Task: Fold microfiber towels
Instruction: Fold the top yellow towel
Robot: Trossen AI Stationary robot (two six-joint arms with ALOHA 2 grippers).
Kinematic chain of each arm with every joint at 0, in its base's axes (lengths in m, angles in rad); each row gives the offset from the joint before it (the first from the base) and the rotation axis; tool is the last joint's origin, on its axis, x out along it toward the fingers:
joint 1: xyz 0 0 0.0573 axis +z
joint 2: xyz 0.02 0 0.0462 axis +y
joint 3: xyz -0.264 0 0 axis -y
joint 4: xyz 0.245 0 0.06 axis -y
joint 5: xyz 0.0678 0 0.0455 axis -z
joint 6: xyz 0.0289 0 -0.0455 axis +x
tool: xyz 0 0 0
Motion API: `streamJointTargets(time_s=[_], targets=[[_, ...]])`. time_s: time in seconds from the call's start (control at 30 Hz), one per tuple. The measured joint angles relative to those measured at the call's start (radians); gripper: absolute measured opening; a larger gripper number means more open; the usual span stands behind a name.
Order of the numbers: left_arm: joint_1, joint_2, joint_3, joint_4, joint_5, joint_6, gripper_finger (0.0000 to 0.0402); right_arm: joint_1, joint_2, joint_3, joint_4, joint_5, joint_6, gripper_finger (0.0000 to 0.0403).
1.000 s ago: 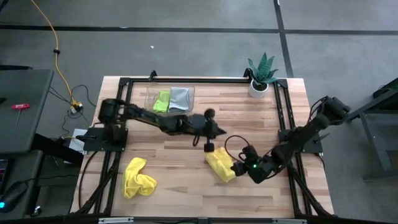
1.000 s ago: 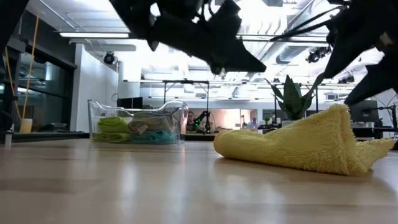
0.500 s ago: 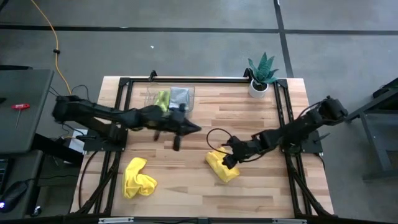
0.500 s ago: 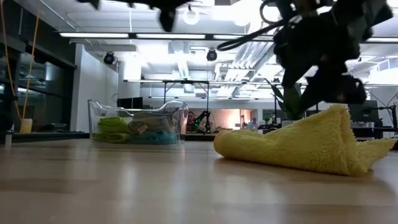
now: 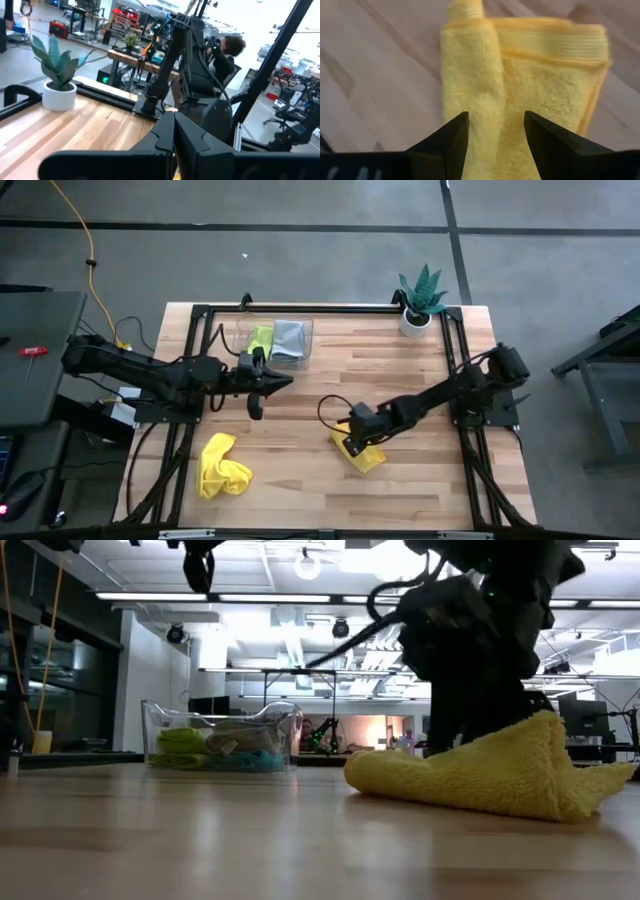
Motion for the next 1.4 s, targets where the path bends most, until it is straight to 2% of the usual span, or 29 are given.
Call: streamJointTargets(time_s=[0.2, 0.43, 1.07, 1.23, 1.4], targets=[[-0.013, -0.001, 0.000, -0.005, 0.016, 0.000, 0.0000, 0.002, 0.020, 0.076, -0.062, 0.016, -0.028, 0.0183], [-0.029, -0.001, 0.000, -0.018, 0.019, 0.000, 0.0000, 0.002, 0.020, 0.087, -0.144, 0.044, 0.005, 0.0183], [-0.047, -0.001, 0.001, -0.023, 0.021, -0.008, 0.0000, 0.029, 0.057, 0.086, -0.070, -0.047, 0.036, 0.0183], [-0.047, 0.000, 0.001, -0.023, 0.020, -0.008, 0.0000, 0.041, 0.068, 0.086, -0.051, -0.012, 0.079, 0.0180], [-0.047, 0.000, 0.001, -0.023, 0.020, -0.008, 0.0000, 0.041, 0.068, 0.086, -0.051, 0.019, 0.096, 0.0151]])
